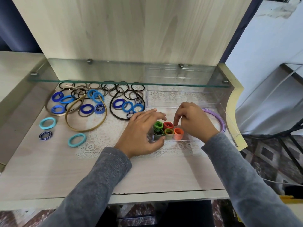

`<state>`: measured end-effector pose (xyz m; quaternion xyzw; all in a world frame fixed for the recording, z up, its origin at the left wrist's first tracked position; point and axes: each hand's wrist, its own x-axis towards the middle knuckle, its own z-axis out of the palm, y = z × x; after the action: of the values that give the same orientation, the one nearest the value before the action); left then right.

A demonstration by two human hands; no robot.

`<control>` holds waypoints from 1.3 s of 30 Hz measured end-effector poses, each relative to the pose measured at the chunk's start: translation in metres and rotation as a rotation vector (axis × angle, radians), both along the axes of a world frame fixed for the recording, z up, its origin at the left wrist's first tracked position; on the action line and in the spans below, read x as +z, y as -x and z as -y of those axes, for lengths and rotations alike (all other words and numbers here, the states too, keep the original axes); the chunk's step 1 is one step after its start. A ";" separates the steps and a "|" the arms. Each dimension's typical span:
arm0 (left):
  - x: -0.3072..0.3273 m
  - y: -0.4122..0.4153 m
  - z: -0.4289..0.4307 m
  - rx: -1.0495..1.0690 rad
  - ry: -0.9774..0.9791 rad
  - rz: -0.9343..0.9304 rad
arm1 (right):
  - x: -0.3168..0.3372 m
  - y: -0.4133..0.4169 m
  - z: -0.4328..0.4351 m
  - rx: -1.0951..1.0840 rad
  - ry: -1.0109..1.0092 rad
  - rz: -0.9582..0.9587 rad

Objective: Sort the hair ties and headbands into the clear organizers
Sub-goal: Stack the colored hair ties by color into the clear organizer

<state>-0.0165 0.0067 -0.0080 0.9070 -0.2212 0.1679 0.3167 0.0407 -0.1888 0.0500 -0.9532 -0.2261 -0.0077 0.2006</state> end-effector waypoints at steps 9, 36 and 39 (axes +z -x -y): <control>-0.001 -0.002 0.002 0.176 -0.103 0.031 | -0.003 -0.002 -0.003 0.025 -0.010 0.005; -0.009 -0.005 0.003 0.250 -0.178 0.061 | -0.006 0.011 -0.010 0.046 0.262 0.054; -0.009 -0.005 0.003 0.252 -0.176 0.061 | -0.005 0.012 -0.012 0.046 0.276 0.054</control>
<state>-0.0113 0.0039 -0.0169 0.9463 -0.1292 0.2136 0.2054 0.0290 -0.1773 0.0446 -0.9657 -0.2522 0.0022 0.0618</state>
